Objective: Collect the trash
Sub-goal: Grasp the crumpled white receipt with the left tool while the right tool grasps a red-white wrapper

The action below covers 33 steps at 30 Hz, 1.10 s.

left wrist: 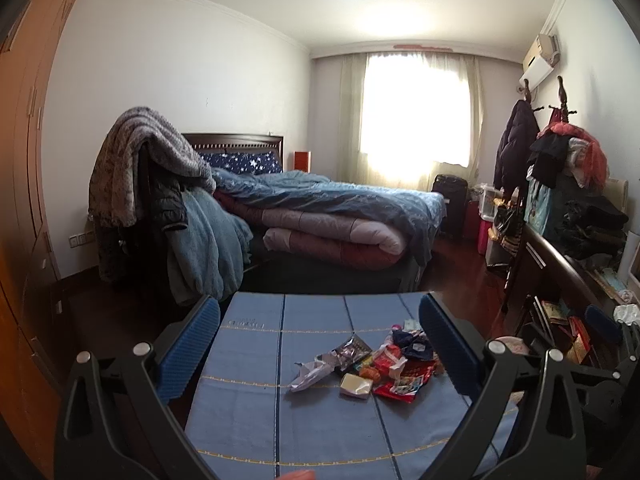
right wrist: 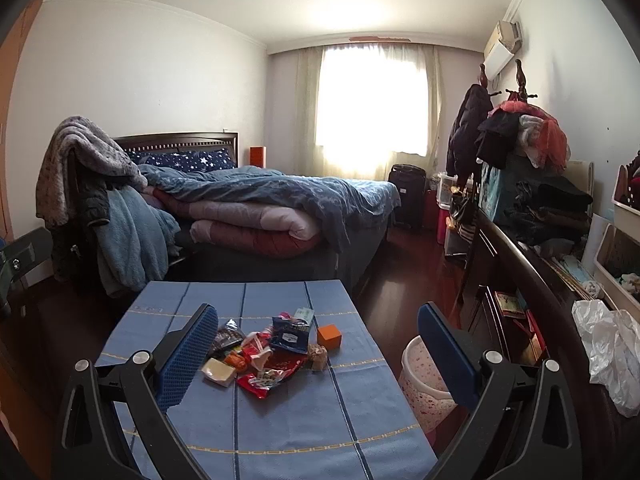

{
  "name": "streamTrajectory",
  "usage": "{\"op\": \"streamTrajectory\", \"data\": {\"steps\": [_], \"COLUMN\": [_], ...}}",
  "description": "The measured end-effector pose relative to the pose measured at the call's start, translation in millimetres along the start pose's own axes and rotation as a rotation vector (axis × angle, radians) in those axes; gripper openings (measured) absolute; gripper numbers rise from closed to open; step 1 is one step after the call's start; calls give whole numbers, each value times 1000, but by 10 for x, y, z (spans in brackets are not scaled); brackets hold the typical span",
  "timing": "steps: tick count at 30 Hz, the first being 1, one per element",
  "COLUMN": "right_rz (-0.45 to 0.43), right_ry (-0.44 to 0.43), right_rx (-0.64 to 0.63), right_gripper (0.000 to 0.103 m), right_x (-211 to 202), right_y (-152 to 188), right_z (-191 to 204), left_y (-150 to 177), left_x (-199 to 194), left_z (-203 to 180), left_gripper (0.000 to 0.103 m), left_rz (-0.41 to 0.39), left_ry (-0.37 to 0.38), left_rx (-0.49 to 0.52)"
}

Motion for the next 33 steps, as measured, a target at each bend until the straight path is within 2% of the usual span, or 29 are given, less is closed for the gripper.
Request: {"op": "streamTrajectory", "data": {"steps": [3, 5, 6, 10, 12, 14, 18, 22, 23, 24, 26, 27, 28, 31, 33], "right_rz": [85, 157, 218, 362, 406, 437, 476, 481, 478, 475, 478, 484, 497, 532, 542], "right_ry": [42, 52, 48, 17, 9, 0, -19, -34, -35, -33, -30, -33, -39, -83, -126], "right_rx": [0, -1, 5, 34, 39, 37, 34, 34, 34, 36, 44, 49, 57, 90, 112], "right_gripper": [99, 99, 99, 99, 99, 99, 99, 99, 99, 99, 99, 99, 99, 99, 99], "right_x": [342, 579, 769, 1234, 1411, 1581, 1809, 1936, 1954, 1975, 2035, 2071, 2111, 2180, 2195], "right_y": [194, 358, 490, 831, 964, 1072, 1188, 1217, 1214, 1213, 1222, 1231, 1248, 1282, 1263], "right_z": [-65, -103, -132, -181, -187, -169, -123, -131, -138, -146, -162, -164, -157, -118, -49], "left_y": [202, 459, 549, 1077, 1229, 1399, 1491, 1593, 1617, 1634, 1688, 1715, 1733, 1682, 1678], "left_x": [322, 709, 844, 1583, 1818, 2108, 2580, 2988, 3031, 3033, 3111, 3135, 3142, 3108, 3093], "left_z": [33, 51, 59, -20, -47, -104, -169, -120, -112, -100, -78, -69, -58, -18, 9], "left_gripper": [100, 100, 100, 100, 99, 99, 99, 99, 99, 95, 66, 60, 60, 49, 46], "left_rz": [75, 178, 212, 389, 429, 486, 525, 567, 580, 587, 604, 615, 612, 560, 553], "left_ry": [-19, -26, -22, 11, 9, -1, 26, -53, -51, -42, -7, 14, 30, 47, 66], "left_rx": [5, 3, 1, 16, 36, 60, 42, 89, 97, 96, 57, 31, 13, -4, -22]}}
Point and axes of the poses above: each gripper's, at about its wrist camera, not at the fingertips, and x roughly the way its jaws point, z to its left, y to its underside, the point moved 5 cm from there along x, roughly the way its jaws point, and after that the axes turned 6 degrees about x, right-handed, at the moved point
